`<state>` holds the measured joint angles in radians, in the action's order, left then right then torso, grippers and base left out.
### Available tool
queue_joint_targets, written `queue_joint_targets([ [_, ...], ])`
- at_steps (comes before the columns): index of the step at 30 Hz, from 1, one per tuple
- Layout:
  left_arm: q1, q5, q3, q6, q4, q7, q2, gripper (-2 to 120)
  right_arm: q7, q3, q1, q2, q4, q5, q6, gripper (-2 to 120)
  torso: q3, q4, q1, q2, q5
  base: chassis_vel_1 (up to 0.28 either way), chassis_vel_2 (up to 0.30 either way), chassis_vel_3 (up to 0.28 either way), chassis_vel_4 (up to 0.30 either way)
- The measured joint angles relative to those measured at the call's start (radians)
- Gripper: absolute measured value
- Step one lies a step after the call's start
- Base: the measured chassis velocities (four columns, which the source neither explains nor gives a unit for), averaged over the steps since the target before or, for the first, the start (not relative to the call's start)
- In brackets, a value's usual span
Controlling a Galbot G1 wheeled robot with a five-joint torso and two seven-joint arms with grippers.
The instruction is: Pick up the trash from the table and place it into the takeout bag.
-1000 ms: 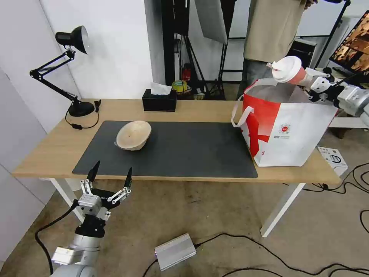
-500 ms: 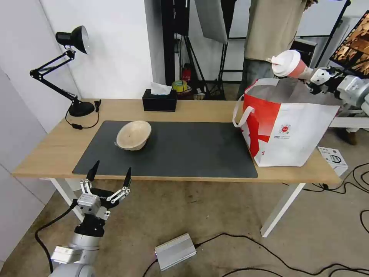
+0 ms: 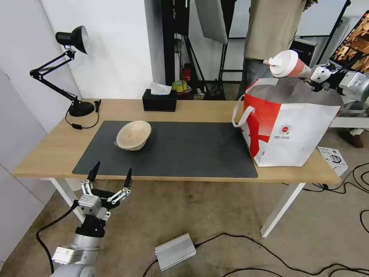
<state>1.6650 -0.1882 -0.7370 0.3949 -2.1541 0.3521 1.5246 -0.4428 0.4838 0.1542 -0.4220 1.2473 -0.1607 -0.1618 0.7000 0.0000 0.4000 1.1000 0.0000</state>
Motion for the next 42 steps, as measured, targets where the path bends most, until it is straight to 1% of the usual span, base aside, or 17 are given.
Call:
queue_joint_targets([
  [13,0.007,-0.001,0.001,0.004,-0.010,0.001,-0.001,100,-0.024,0.003,-0.018,0.022,0.023,0.014,-0.011,9,0.000,0.0000,0.000,0.000,0.0000,0.000,0.000,0.000,0.000],
  [20,0.008,-0.013,-0.015,0.005,-0.017,0.002,-0.007,100,-0.032,-0.003,-0.034,0.024,0.026,0.016,-0.011,9,0.000,0.0000,0.000,0.000,0.0000,0.000,0.000,0.000,0.000],
  [28,0.014,-0.016,-0.017,0.011,-0.015,0.004,-0.005,100,-0.032,-0.007,-0.050,0.021,0.024,0.021,-0.011,10,0.000,0.0000,0.000,0.000,0.0000,0.000,0.000,0.000,0.000],
  [29,0.014,-0.016,-0.017,0.011,-0.015,0.004,-0.005,100,-0.032,-0.007,-0.051,0.021,0.024,0.022,-0.010,13,0.000,0.0000,0.000,0.000,0.0000,0.000,0.000,0.000,0.000],
  [30,0.014,-0.016,-0.017,0.011,-0.015,0.004,-0.005,100,-0.032,-0.007,-0.051,0.021,0.024,0.022,-0.010,13,0.000,0.0000,0.000,0.000,0.0000,0.000,0.000,0.000,0.000],
  [33,0.013,-0.018,-0.017,0.011,-0.015,0.004,-0.005,100,-0.032,-0.008,-0.054,0.021,0.026,0.023,-0.009,25,0.000,0.0000,0.000,0.000,0.0000,0.000,0.000,0.000,0.000],
  [34,0.013,-0.018,-0.017,0.011,-0.015,0.004,-0.005,100,-0.032,-0.008,-0.054,0.021,0.026,0.023,-0.009,25,0.000,0.0000,0.000,0.000,0.0000,0.000,0.000,0.000,0.000],
  [35,0.012,-0.018,-0.017,0.011,-0.015,0.005,-0.005,100,-0.033,-0.008,-0.055,0.021,0.026,0.023,-0.009,32,0.000,0.0000,0.000,0.000,0.0000,0.000,0.000,0.000,0.000],
  [37,0.010,-0.019,-0.017,0.011,-0.015,0.005,-0.005,100,-0.033,-0.009,-0.056,0.021,0.026,0.023,-0.008,41,0.000,0.0000,0.000,0.000,0.0000,0.000,0.000,0.000,0.000],
  [38,0.010,-0.019,-0.017,0.011,-0.015,0.005,-0.005,100,-0.033,-0.009,-0.056,0.021,0.026,0.023,-0.008,41,0.000,0.0000,0.000,0.000,0.0000,0.000,0.000,0.000,0.000],
  [41,0.010,-0.019,-0.017,0.011,-0.014,0.006,-0.005,100,-0.036,-0.009,-0.056,0.021,0.025,0.024,-0.007,55,0.000,0.0000,0.000,0.000,0.0000,0.000,0.000,0.000,0.000],
  [42,0.010,-0.019,-0.017,0.011,-0.014,0.006,-0.005,100,-0.036,-0.009,-0.056,0.021,0.025,0.024,-0.007,55,0.000,0.0000,0.000,0.000,0.0000,0.000,0.000,0.000,0.000],
])
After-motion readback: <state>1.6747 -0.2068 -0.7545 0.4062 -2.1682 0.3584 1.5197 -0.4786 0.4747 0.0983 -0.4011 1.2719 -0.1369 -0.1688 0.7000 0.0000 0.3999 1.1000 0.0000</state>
